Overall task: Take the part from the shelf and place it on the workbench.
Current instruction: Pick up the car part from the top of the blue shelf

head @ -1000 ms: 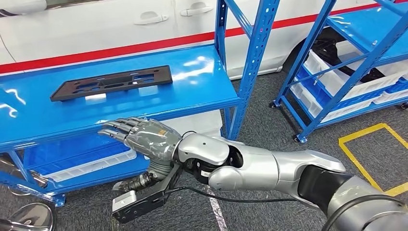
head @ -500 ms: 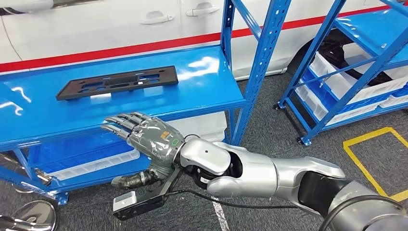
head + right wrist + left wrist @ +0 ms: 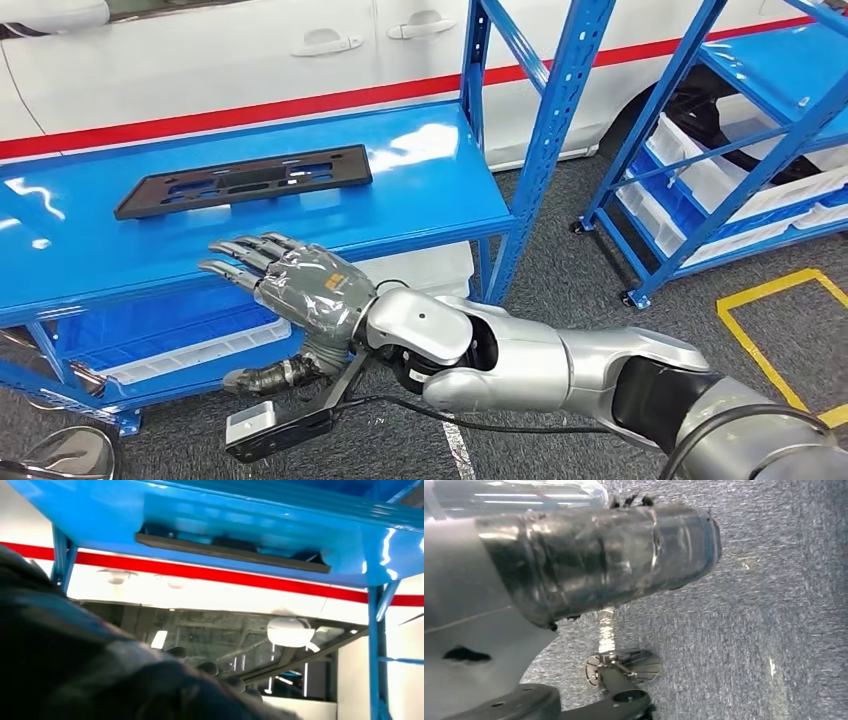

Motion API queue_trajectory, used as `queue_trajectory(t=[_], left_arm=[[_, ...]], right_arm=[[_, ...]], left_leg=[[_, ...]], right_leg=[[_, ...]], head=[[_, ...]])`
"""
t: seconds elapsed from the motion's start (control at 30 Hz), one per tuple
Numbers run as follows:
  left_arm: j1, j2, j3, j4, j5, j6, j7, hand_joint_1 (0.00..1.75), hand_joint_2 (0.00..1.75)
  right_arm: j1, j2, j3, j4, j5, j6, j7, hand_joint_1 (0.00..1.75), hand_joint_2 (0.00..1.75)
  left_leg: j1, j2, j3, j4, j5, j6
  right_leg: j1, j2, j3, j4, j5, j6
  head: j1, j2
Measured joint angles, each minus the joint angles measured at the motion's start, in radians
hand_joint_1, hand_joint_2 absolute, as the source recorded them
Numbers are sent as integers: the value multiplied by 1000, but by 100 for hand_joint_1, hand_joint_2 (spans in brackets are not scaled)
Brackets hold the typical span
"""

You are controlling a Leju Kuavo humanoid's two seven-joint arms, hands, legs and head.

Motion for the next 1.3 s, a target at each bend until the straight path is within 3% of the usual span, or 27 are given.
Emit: queue_trajectory(t=[0.07,0.13,0.23,0.3,0.43,0.53,0.6,0.67,0.7,0.77,0.8,0.83,0.87,0.93,0.97,1.0,1.07,1.17,1.23,1.3], left_arm=[[2,0,0,0,0,0,0,0,0],[3,0,0,0,0,0,0,0,0],[1,0,0,0,0,0,0,0,0],[1,0,0,0,0,-1,0,0,0],[2,0,0,0,0,-2,0,0,0],[2,0,0,0,0,-2,0,0,0],[4,-1,0,0,-1,-2,0,0,0],[3,-2,0,0,-4,-1,-1,0,0],[2,-2,0,0,-4,-1,-2,0,0],[1,-2,0,0,-4,0,-4,0,0],[2,-2,0,0,-4,0,-4,0,0],[3,-2,0,0,-4,0,-4,0,0],[4,-2,0,0,-4,0,-4,0,0],[7,-1,0,0,-3,0,-4,0,0],[7,-1,0,0,-3,0,-4,0,0],[6,0,0,0,-3,0,-4,0,0],[4,0,0,0,-2,0,-4,0,0],[7,0,0,0,-2,0,-4,0,0],[7,0,0,0,-2,0,-4,0,0],[5,0,0,0,-2,0,-4,0,0]], right_arm=[[0,2,0,0,0,0,0,0,0],[-2,2,-1,0,0,0,0,0,0],[1,2,-2,1,0,0,0,0,0],[6,2,-2,2,0,0,0,0,0],[7,2,-2,2,0,0,0,0,0],[7,2,-2,2,0,0,0,0,0],[7,2,-2,3,0,0,0,0,0],[8,2,-3,4,-3,0,1,0,0],[9,2,-5,5,-7,1,2,0,0],[11,2,-6,5,-17,4,5,0,0],[12,2,-7,6,-20,5,6,0,0],[13,2,-7,6,-22,6,8,0,0],[13,2,-7,6,-27,8,10,0,0],[13,2,-7,7,-46,14,16,0,0],[13,2,-7,7,-56,16,18,0,0],[14,3,-8,8,-63,18,21,0,0],[14,3,-9,8,-69,18,23,0,0],[13,3,-12,7,-72,18,24,0,0],[13,3,-15,7,-72,18,24,0,0],[18,3,-16,9,-72,18,24,0,0]], left_leg=[[3,-1,7,-11,-2,10],[7,-1,23,-26,-3,22],[5,-1,39,-31,-14,37],[3,-3,47,-30,-22,40],[3,-3,52,-30,-26,39],[3,-4,53,-30,-27,39],[3,-5,70,-29,-41,36],[2,-6,82,-10,-70,18],[3,-5,57,42,-94,5],[9,-1,-32,192,-140,-18],[11,0,-81,254,-144,-21],[12,0,-105,267,-126,-22],[12,0,-107,237,-87,-21],[10,0,-71,113,7,-14],[6,0,-49,57,34,-10],[3,0,-32,21,40,-5],[-3,-1,-20,-1,23,5],[4,-2,2,-23,13,21],[4,-1,19,-32,5,32],[2,-2,33,-31,-7,39]], right_leg=[[0,-1,4,-4,-5,9],[1,0,-15,43,-32,14],[1,2,-125,231,-95,15],[1,2,-177,294,-91,16],[1,2,-185,294,-76,17],[1,2,-183,288,-70,17],[0,2,-144,179,7,14],[-1,3,-80,39,63,1],[-1,3,-56,12,55,-9],[-2,2,-18,-6,26,-26],[-2,2,-8,-7,17,-27],[-2,3,2,-7,9,-27],[-2,5,13,-7,1,-26],[-3,8,36,-8,-18,-20],[-2,10,43,-9,-26,-14],[-1,10,46,-11,-32,-9],[1,10,49,-18,-39,2],[1,8,44,7,-63,13],[2,7,-16,118,-104,14],[2,7,-105,244,-128,14]], head=[[0,0],[1,0],[2,0],[2,0],[2,0],[2,0],[3,0],[1,0],[0,0],[-1,0],[-1,0],[-1,0],[-1,0],[-1,0],[-2,0],[-3,0],[-5,0],[-3,0],[-2,0],[-1,0]])
